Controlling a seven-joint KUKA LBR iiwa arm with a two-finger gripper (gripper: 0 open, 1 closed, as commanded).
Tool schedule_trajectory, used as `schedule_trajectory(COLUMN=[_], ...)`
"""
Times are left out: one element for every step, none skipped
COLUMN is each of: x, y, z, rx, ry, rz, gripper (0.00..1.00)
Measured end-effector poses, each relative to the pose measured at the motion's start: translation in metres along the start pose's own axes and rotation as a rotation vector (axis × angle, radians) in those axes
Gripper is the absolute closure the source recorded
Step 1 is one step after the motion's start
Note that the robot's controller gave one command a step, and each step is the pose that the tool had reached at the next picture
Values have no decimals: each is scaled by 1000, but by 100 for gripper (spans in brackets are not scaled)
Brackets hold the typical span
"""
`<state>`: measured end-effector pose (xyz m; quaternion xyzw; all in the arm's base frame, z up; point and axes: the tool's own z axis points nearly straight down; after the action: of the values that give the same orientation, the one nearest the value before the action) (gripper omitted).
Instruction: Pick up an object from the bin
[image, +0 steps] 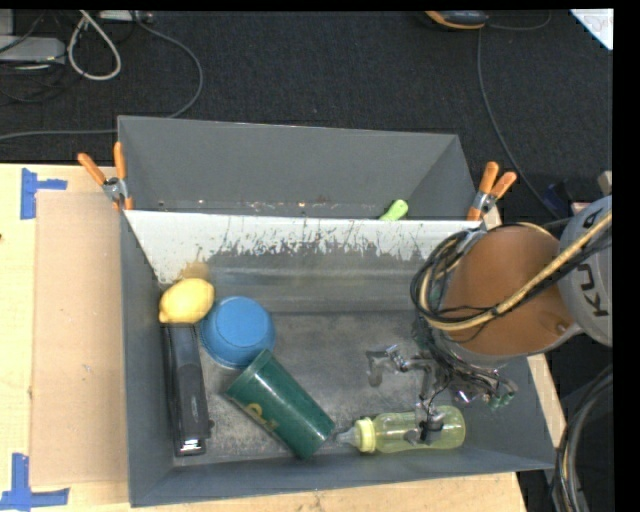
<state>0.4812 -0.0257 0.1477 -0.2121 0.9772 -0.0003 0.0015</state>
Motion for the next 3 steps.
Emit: schedule_trajectory(x=[5,2,12], y=[5,-21,-32], z=[37,78,78], rx=[-9,3,-6], ry=[13,-5,4], rz=[-175,-296,-349], gripper=[0,0,100])
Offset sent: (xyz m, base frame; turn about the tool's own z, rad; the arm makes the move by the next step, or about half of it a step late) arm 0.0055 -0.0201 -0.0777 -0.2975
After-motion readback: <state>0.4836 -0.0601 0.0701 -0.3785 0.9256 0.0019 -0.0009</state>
